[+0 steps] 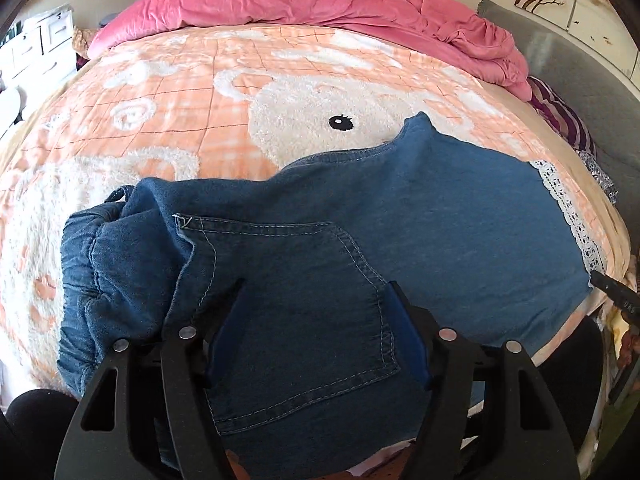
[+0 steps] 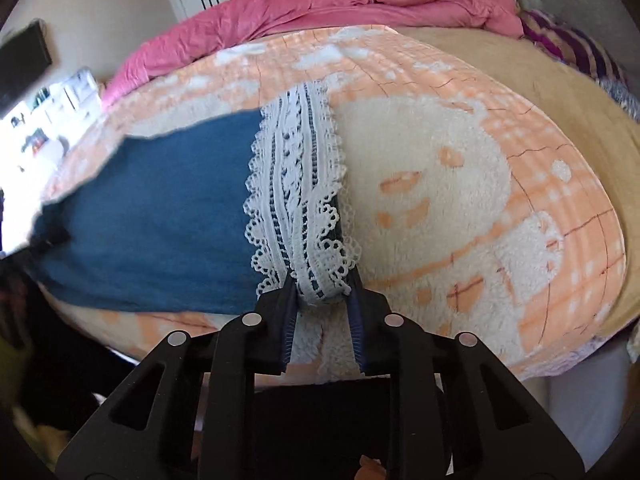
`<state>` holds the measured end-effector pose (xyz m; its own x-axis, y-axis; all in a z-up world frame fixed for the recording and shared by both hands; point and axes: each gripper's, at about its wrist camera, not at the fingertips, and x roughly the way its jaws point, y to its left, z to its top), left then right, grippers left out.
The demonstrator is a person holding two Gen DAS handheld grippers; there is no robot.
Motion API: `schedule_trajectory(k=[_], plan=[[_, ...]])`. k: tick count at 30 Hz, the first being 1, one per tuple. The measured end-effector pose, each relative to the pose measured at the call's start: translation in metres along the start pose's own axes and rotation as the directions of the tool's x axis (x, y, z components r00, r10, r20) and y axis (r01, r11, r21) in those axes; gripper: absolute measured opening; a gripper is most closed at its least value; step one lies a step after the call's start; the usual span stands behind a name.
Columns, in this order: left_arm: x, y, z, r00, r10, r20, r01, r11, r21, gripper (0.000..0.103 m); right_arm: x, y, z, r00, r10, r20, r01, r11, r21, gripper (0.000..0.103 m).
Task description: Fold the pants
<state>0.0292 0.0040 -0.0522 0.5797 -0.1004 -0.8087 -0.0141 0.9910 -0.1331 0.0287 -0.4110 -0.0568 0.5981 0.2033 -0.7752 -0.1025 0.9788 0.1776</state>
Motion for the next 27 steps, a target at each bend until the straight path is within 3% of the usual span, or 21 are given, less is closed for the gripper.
schedule_trajectory(k=[4,6,11,16,21,27], plan=[[-0.003,-0.007,-0.002,1.0,0.004,0.019,-0.005,1.0,0.022,0.074,-0.004,-0.005,0.001,1.0,0.008,0.01,-0.009,0.999,0.051,0.027],[-0.008,-0.012,-0.002,1.0,-0.006,0.027,0.005,0.999,0.032,0.081,-0.013,-0.006,0.002,1.0,-0.002,0.028,0.001,0.998,0.062,0.049],[-0.025,-0.026,0.0,0.998,-0.013,0.061,0.009,0.998,0.068,0.083,-0.042,-0.009,0.007,0.991,-0.031,0.128,0.018,0.995,0.102,0.051],[-0.043,-0.04,0.001,0.994,-0.037,0.099,0.026,0.994,0.11,0.084,-0.056,0.013,0.016,0.985,0.002,0.171,-0.01,0.999,0.047,0.052],[-0.044,-0.06,-0.001,0.994,-0.068,0.089,0.054,0.986,0.157,0.085,-0.052,0.055,0.029,0.985,0.061,0.163,-0.052,0.997,-0.061,0.061],[-0.024,-0.081,-0.005,0.996,-0.081,0.042,0.07,0.973,0.219,0.085,-0.03,0.092,0.031,0.989,0.104,0.106,-0.089,0.987,-0.135,0.063]])
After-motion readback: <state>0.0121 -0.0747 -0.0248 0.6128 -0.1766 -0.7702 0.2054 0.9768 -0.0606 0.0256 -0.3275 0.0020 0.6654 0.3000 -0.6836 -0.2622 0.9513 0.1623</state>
